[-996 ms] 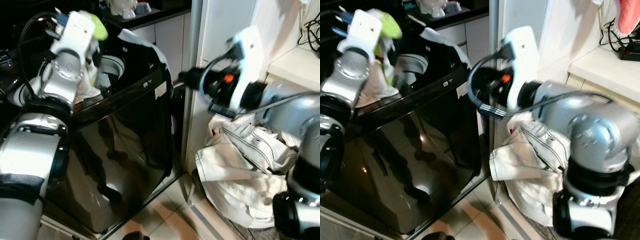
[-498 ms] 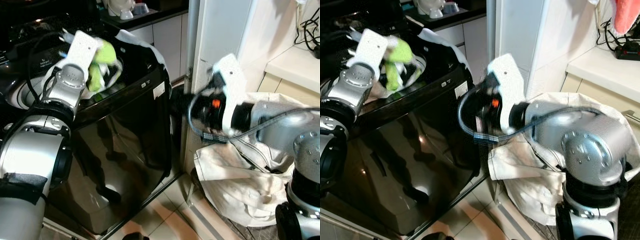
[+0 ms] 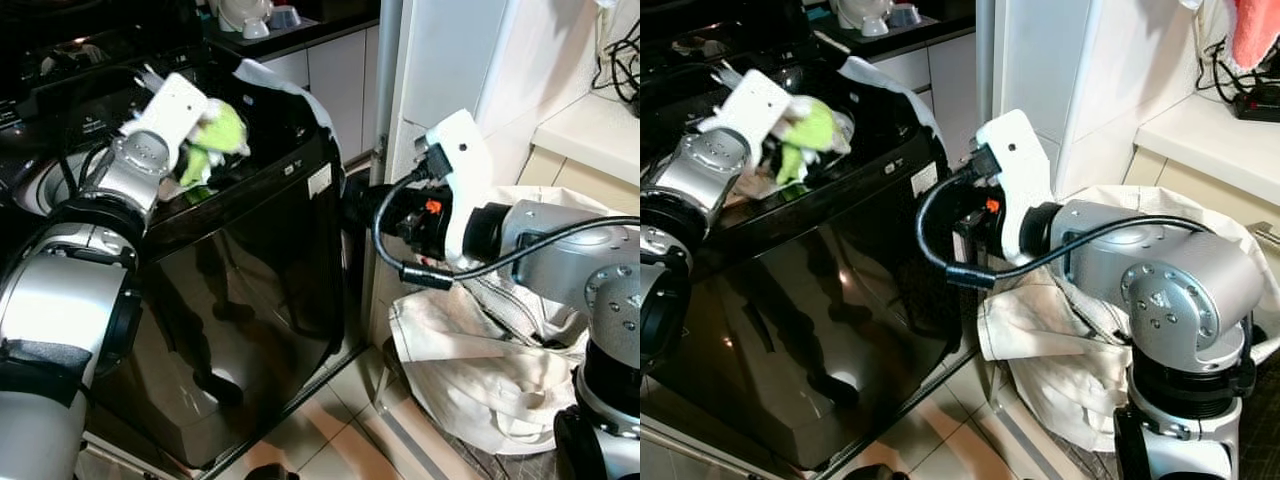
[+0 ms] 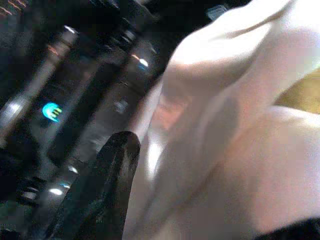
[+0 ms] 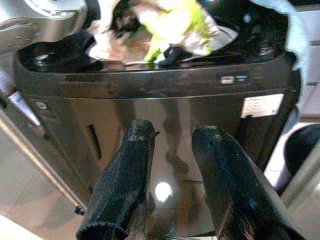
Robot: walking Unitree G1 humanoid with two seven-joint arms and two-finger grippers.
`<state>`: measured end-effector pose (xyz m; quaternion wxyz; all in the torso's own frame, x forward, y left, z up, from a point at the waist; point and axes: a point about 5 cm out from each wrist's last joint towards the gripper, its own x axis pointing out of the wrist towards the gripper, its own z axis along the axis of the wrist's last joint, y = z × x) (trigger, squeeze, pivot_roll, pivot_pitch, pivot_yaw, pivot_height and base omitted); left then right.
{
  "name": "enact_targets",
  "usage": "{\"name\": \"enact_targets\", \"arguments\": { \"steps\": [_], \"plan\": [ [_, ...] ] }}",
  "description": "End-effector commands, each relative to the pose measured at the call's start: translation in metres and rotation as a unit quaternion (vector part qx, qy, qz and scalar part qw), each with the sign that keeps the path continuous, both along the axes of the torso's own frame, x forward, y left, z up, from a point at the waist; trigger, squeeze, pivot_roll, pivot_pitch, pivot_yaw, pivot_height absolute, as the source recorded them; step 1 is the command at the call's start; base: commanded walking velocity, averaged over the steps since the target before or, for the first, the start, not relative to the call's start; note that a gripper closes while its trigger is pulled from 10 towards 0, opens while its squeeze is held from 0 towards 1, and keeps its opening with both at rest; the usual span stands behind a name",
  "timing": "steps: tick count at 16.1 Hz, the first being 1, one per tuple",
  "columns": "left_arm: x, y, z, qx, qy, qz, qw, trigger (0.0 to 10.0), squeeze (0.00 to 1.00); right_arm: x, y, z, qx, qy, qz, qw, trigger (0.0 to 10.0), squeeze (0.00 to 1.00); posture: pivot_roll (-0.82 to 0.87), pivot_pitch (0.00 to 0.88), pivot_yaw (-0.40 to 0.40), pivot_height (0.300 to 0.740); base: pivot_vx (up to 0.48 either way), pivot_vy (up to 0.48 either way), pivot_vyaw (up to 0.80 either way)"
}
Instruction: Clothes washing
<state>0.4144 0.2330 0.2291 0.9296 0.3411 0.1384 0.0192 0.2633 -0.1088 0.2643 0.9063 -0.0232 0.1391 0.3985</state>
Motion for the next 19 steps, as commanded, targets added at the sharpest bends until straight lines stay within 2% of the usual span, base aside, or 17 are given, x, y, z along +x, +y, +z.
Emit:
{"name": "enact_targets", "arguments": {
  "steps": [1,3,4,5,6,7,8,9,10,11,12,13,15,17,19],
  "plan": [
    [0.001,-0.002,0.007,-0.07,0.021,-0.011,0.997,10.0,1.0,0.002,-0.001,0.006,0.004,-0.012,-0.006,1.0,10.0,0.0,-0.09,0.0,0.137,0.74,0.0,0.0,0.0],
    [0.002,-0.002,0.016,-0.092,-0.001,-0.002,0.996,10.0,1.0,0.002,-0.002,0.007,0.009,-0.015,-0.011,1.0,10.0,0.0,-0.09,0.0,0.144,0.74,0.0,0.0,0.0],
    [0.002,0.001,0.019,-0.082,-0.013,0.011,0.996,10.0,1.0,0.002,-0.002,0.007,0.011,-0.016,-0.013,1.0,10.0,0.0,-0.1,0.0,0.146,0.74,0.0,0.0,0.0],
    [0.002,0.007,0.026,-0.08,-0.043,0.043,0.995,10.0,1.0,0.003,-0.002,0.007,0.012,-0.018,-0.017,1.0,10.0,0.0,-0.1,0.0,0.149,0.74,0.0,0.0,0.0],
    [0.003,0.012,0.042,-0.057,-0.103,0.067,0.991,10.0,1.0,0.006,-0.003,0.008,0.018,-0.022,-0.03,0.999,10.0,0.0,-0.1,0.0,0.151,0.74,0.0,0.0,0.0],
    [0.002,0.016,0.054,-0.029,-0.152,0.089,0.984,10.0,0.59,0.008,-0.005,0.01,0.021,-0.026,-0.044,0.998,10.0,0.0,-0.1,0.0,0.151,0.74,0.0,0.0,0.0],
    [0.0,0.021,0.063,-0.005,-0.192,0.109,0.975,10.0,0.0,0.013,-0.008,0.01,0.027,-0.025,-0.066,0.997,10.0,0.0,-0.1,0.0,0.151,0.74,0.0,0.0,0.0],
    [-0.002,0.026,0.069,0.022,-0.219,0.127,0.967,10.0,0.0,0.018,-0.013,0.01,0.027,-0.022,-0.093,0.995,10.0,0.0,-0.1,0.0,0.151,0.74,0.0,0.0,0.0],
    [0.001,0.019,0.044,0.031,-0.125,0.079,0.989,10.0,0.0,0.018,-0.015,0.006,0.017,-0.017,-0.101,0.995,10.0,0.0,-0.09,0.0,0.141,0.74,0.0,0.0,0.0],
    [0.001,0.015,0.032,0.032,-0.082,0.057,0.994,10.0,0.0,0.018,-0.015,0.006,0.015,-0.016,-0.1,0.995,10.0,0.0,-0.09,0.0,0.141,0.74,0.0,0.0,0.0],
    [-0.002,0.007,0.001,0.047,0.031,-0.004,0.998,10.0,0.0,0.017,-0.014,0.005,0.012,-0.014,-0.097,0.995,10.0,0.0,-0.09,0.0,0.138,0.74,0.0,0.0,0.0],
    [-0.005,0.006,-0.016,0.066,0.082,-0.025,0.994,10.0,0.0,0.016,-0.014,0.004,0.01,-0.013,-0.096,0.995,10.0,0.0,-0.09,0.0,0.136,0.74,0.0,0.0,0.0],
    [-0.009,0.012,-0.024,0.054,0.086,-0.003,0.995,10.0,0.0,0.017,-0.014,0.003,0.009,-0.011,-0.1,0.995,10.0,0.0,-0.09,0.0,0.135,0.74,0.0,0.0,0.0],
    [-0.008,0.019,-0.013,0.033,0.075,0.007,0.997,10.0,0.0,0.018,-0.016,0.005,0.008,-0.013,-0.099,0.995,10.0,0.0,-0.08,0.0,0.127,0.74,0.0,0.0,0.0],
    [-0.007,0.021,-0.001,-0.015,0.056,0.014,0.998,10.0,0.0,0.019,-0.019,0.008,0.009,-0.015,-0.103,0.994,10.0,0.0,-0.08,0.0,0.127,0.74,0.0,0.0,0.0]
  ]
}}
